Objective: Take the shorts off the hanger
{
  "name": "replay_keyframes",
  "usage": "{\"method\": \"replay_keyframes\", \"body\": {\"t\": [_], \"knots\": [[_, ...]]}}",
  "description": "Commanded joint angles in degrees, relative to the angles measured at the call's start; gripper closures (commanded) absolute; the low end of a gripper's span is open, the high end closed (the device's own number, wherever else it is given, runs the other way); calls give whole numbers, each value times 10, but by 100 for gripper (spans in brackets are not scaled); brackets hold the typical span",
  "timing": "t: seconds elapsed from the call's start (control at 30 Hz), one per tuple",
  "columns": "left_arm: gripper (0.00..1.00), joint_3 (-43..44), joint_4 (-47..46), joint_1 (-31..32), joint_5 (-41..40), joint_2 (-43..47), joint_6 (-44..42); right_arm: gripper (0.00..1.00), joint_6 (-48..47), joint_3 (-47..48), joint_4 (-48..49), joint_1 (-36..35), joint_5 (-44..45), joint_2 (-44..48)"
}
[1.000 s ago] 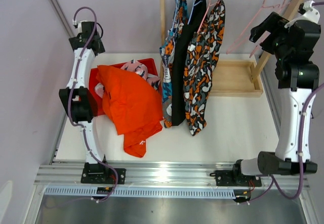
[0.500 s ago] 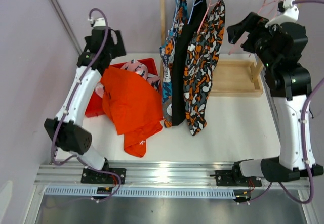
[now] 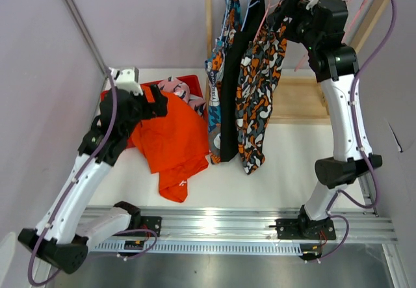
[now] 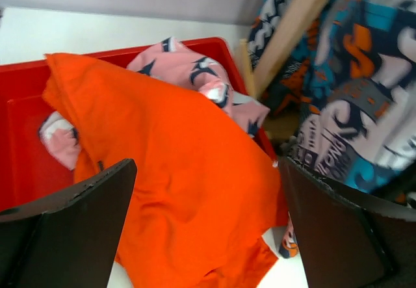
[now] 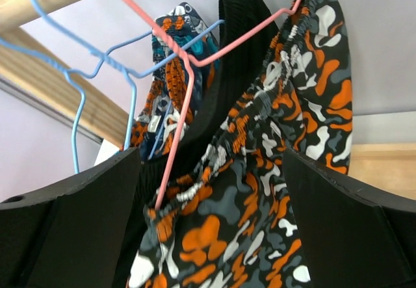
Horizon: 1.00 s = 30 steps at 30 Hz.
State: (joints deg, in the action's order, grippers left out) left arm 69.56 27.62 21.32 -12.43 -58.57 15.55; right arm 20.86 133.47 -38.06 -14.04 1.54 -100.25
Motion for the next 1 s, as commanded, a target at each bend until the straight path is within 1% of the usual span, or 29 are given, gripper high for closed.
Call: {"method": "replay_keyframes", "body": {"t": [0.0, 0.1, 0.27, 0.37, 0.47, 0.5, 0.63, 0.67, 0.7, 0.73, 0.77, 0.87, 0.97], "knots": [[1, -79, -66, 20, 65, 86, 25, 3, 6, 56, 19, -13, 19, -23], [1, -129, -83, 35, 72, 108, 33, 2, 13, 60, 39, -32, 36, -43], [1, -132, -75, 49, 83, 99, 26, 4, 15, 76, 53, -63, 66, -81], [1, -136, -78, 52, 82, 104, 20, 10, 13, 76, 66, -74, 94, -96], [1, -135, -73, 53, 79, 106, 12, 27, 14, 76, 76, -84, 110, -106], [1, -136, -69, 53, 78, 108, 10, 36, 13, 76, 77, -85, 119, -108], [1, -144, -63, 53, 73, 117, 1, 48, 14, 75, 78, -85, 132, -117], [1, -146, -63, 53, 72, 122, 1, 53, 14, 75, 77, -85, 135, -118], [1, -147, -63, 53, 72, 123, 0, 67, 14, 75, 78, -85, 137, -119], [1, -150, -65, 53, 72, 125, 0, 72, 15, 74, 78, -86, 140, -118], [1, -152, -65, 53, 72, 126, 0, 84, 13, 73, 78, -87, 144, -117], [1, -158, -66, 53, 74, 125, 1, 99, 7, 74, 77, -89, 153, -114], [1, -161, -70, 56, 93, 129, 0, 100, -1, 75, 77, -90, 166, -100]]}}
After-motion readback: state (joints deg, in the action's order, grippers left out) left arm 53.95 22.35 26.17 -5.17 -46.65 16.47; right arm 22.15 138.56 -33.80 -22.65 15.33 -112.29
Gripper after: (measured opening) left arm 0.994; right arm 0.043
